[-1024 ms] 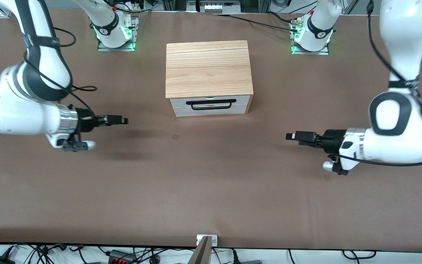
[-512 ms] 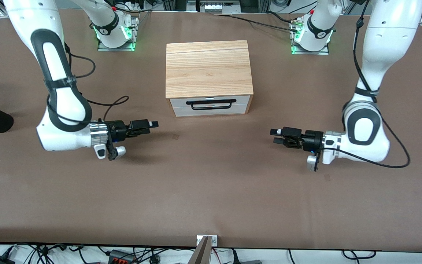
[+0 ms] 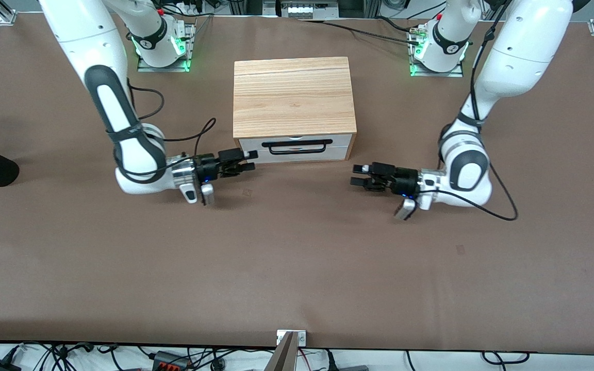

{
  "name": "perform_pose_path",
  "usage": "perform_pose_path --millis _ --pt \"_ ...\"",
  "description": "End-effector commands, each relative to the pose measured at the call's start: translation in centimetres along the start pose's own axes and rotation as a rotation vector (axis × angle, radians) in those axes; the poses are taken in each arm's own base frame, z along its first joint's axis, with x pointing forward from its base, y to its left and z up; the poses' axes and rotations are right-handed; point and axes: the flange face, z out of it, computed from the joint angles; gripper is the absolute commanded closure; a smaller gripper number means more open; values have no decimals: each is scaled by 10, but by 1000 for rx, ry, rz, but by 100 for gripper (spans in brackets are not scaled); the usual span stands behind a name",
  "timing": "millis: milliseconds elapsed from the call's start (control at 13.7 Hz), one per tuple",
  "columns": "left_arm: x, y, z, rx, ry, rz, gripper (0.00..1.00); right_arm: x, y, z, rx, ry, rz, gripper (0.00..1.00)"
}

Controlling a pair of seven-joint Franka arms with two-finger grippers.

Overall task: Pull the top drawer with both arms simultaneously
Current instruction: 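Move the left gripper and the right gripper toward the black drawer handle, then close the left gripper and the right gripper on the black handle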

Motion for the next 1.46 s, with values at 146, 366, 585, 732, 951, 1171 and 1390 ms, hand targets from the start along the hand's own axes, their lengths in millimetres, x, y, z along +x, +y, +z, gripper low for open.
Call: perform_pose_path --millis 146,366,585,732,951,1171,1390 --pt "-42 -15 37 -106 93 68 0 -11 12 35 73 -4 -70 0" --pt "-64 -21 44 -131 100 66 0 -14 21 55 125 20 -70 7" --pt "-83 -29 53 -138 94 75 3 -16 21 60 131 15 -72 44" --pt "-92 -33 56 -144 98 96 8 -16 20 61 132 14 -72 55" --pt "-97 -28 64 -182 137 129 29 -15 19 62 134 11 -78 70" --pt "-98 -30 65 -181 137 128 51 -16 16 64 153 0 -81 85" --pt "-99 -35 69 -179 148 114 55 -15 14 63 158 -1 -84 94"
